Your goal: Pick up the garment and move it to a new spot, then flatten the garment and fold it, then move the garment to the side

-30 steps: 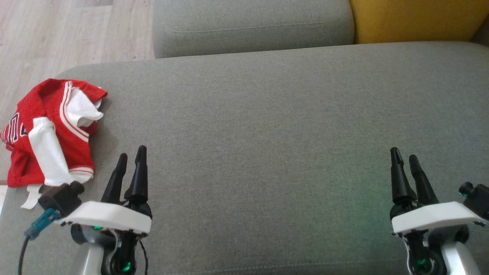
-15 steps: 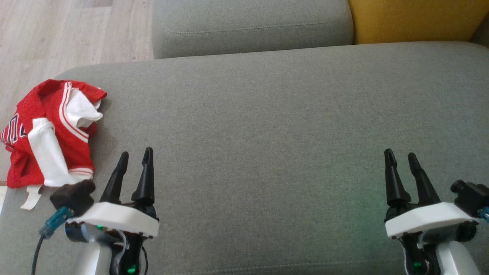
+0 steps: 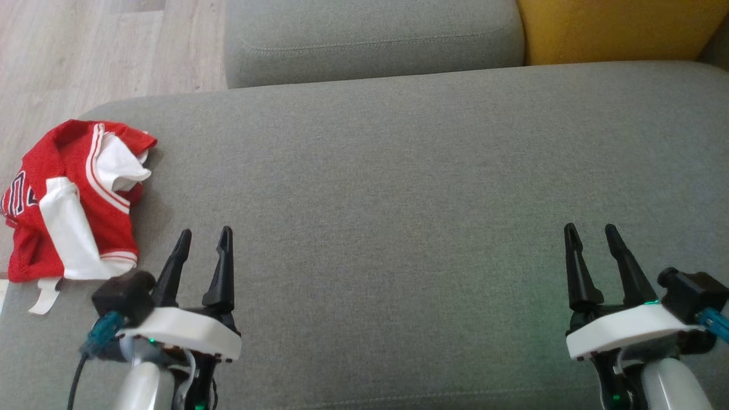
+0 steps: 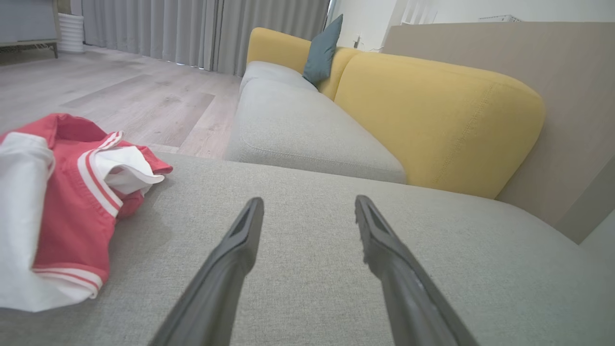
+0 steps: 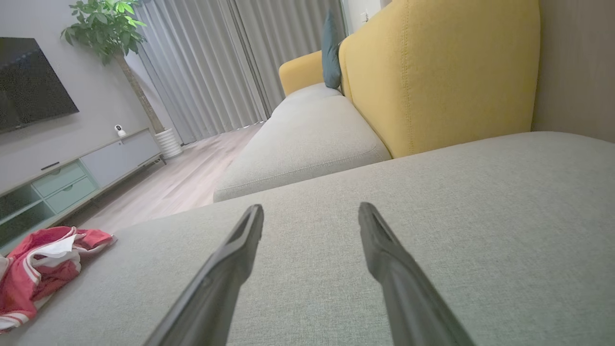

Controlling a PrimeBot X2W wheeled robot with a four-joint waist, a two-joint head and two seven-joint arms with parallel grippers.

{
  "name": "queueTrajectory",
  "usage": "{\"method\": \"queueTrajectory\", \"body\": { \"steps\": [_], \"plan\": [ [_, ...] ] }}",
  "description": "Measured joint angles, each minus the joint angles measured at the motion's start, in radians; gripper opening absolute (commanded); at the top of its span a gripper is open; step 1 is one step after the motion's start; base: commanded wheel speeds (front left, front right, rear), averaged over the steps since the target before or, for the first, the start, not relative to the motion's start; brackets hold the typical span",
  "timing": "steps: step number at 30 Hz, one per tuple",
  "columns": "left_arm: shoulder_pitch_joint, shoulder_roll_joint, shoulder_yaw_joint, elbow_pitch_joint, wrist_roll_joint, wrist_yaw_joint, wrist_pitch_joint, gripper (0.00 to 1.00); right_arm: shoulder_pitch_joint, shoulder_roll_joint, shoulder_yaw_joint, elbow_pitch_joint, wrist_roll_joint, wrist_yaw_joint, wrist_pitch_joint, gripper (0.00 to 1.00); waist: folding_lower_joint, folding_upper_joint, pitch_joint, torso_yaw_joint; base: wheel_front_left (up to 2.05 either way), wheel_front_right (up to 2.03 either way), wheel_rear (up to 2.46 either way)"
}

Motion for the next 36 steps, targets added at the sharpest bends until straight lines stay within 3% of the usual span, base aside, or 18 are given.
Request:
{"method": "queueTrajectory", "body": {
  "steps": [21,36],
  "plan": [
    [0.0,-0.001,0.0,0.026,0.225,0.001,-0.058,1.0,0.018,0.004,0.015,-0.024,-0.221,0.0,-0.037,1.0,0.0,0.0,0.008,0.0,0.0,0.0,0.0],
    [0.0,-0.008,0.008,0.061,0.212,-0.001,-0.058,1.0,0.018,0.01,0.006,-0.024,-0.204,0.0,-0.037,1.0,0.0,0.0,0.013,0.005,0.0,0.0,0.0]
  ]
}}
